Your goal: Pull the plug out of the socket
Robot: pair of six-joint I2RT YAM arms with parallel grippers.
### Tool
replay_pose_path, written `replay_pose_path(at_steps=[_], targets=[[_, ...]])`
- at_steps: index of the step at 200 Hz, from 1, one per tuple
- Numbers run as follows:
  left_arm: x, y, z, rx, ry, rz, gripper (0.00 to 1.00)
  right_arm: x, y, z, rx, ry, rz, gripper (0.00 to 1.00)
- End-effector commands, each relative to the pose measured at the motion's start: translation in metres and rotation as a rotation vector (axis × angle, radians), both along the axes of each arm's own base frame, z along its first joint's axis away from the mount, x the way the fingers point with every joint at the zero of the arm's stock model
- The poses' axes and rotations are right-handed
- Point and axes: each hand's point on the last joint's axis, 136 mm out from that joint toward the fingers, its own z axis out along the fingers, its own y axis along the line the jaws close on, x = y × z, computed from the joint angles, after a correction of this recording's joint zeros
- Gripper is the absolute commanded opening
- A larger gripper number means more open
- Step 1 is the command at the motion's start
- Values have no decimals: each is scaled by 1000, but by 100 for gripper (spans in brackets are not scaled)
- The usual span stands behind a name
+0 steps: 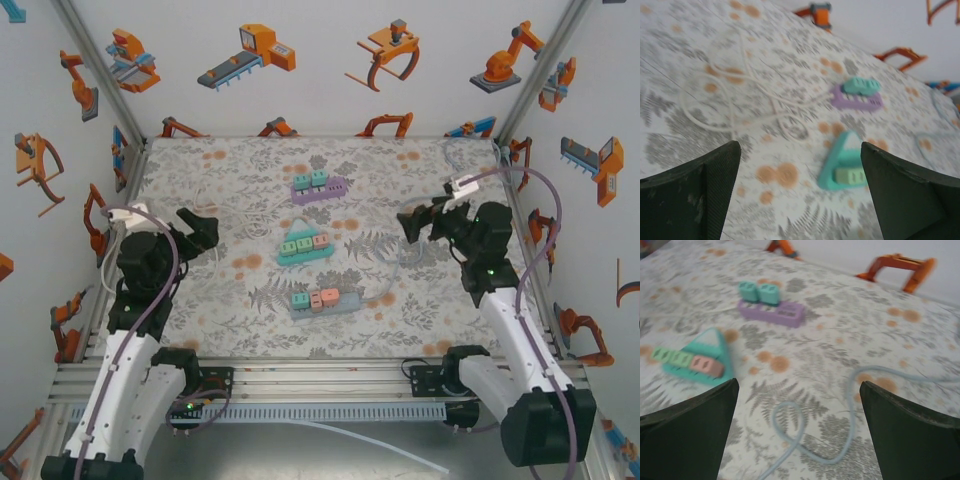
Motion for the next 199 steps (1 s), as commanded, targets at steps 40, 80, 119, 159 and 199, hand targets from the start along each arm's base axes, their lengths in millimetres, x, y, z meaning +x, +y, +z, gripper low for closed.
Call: replay_pose_path(at_steps=[40, 80, 119, 159, 199], targets=[[-45, -104, -43, -111, 302, -460, 97, -117, 102, -36, -358, -25, 697, 98], [-56, -144, -78, 27, 407, -582, 97, -146, 138, -66, -446, 0, 866, 97], [-69, -176, -104, 135, 467, -693, 97, -152, 163, -108, -515, 72, 934, 94], [-102, -206, -125, 348, 364, -977, 97, -147, 181, -136, -527, 104, 972, 87], [-126, -210, -142, 584, 138, -1188, 97, -150, 194, -158, -516, 154, 1035, 78]])
